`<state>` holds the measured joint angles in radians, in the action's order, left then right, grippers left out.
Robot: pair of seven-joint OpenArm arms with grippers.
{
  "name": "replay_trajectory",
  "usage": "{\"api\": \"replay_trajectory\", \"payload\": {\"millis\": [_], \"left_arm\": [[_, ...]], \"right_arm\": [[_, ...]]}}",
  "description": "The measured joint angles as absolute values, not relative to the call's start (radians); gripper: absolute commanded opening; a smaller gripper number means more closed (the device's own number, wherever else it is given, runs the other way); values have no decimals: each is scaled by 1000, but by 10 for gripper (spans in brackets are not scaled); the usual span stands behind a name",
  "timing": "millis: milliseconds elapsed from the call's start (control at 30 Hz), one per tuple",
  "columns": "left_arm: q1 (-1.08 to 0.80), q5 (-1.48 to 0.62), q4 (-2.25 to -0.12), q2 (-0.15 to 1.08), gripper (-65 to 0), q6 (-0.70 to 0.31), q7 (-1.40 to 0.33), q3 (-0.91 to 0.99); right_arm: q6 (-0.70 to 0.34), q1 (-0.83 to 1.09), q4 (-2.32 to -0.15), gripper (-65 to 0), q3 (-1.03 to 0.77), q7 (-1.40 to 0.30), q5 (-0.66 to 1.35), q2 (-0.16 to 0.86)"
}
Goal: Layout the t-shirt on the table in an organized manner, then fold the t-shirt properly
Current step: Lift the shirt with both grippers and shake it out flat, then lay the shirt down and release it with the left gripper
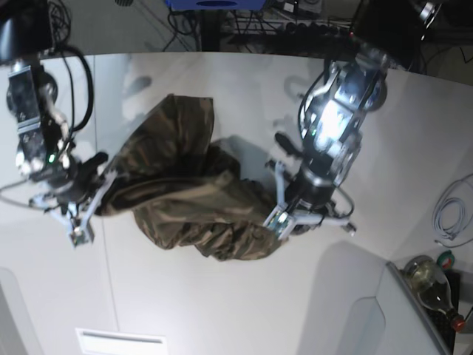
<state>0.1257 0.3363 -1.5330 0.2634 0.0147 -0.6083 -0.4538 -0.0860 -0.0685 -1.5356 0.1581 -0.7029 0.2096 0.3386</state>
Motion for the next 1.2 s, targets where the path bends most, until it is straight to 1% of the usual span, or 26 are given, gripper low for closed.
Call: {"api": "replay_trajectory", "payload": {"millis": [33,133,200,233,267,333,433,500,533,567,633,700,800,867,933,967,1100,1200], "left_arm": [[220,328,-1439,216,-650,7,-657,-476],[457,321,-1185,88,-650,-1,-665,-476],[585,317,-1080,28,-650,-1,-673,-445],[641,312,-1069,4,-650,-4,-674,-417],[686,319,-1086,-12,-650,-1,-668,-384],[738,336,-1179,-34,-650,13,-675,-314],[742,338,-1409,-42,-650,16,-676,-241],[700,343,-1548,-38,-650,20,-714,-223],[654,344,-1623,-20,-650,22,-766,-226],[607,333,-1687,7,-650,16,-780,-231],[451,329,-1817,74,-650,4,-805,-231],[297,328,-1903,120,-650,4,-818,-235],[104,315,-1928,215,-650,-2,-797,-239],[-28,318,-1924,252,-650,1,-814,-232],[-138,315,-1919,250,-650,1,-820,-232],[-179,307,-1918,248,-650,-1,-817,-235],[-288,315,-1921,237,-650,2,-807,-325],[-357,326,-1922,244,-650,5,-813,-372]], "right_arm": [[-122,-156,-1462,-648,157,-695,208,347],[-191,-389,-1271,-648,157,-638,193,358],[-226,-500,-1216,-648,159,-592,205,375],[-227,-551,-1216,-648,159,-563,195,389],[-224,-592,-1232,-648,159,-530,186,406],[-224,-632,-1334,-648,150,-489,184,445],[-212,-642,-1543,-648,143,-457,179,493],[-235,-624,-1627,-648,94,-453,202,497],[-238,-582,-1670,-648,49,-451,202,493],[-233,-532,-1705,-648,15,-450,197,498],[-234,-378,-1782,-648,-48,-463,194,504],[-243,-204,-1844,-648,-78,-467,200,500],[-239,30,-1870,-648,-101,-462,206,451],[-256,139,-1823,-648,-102,-460,217,385],[-254,191,-1715,-648,-101,-447,203,326],[-253,199,-1656,-648,-101,-448,171,305],[-242,218,-1451,-648,-110,-332,8,258],[-245,218,-1418,-648,-182,-311,-86,201]]}}
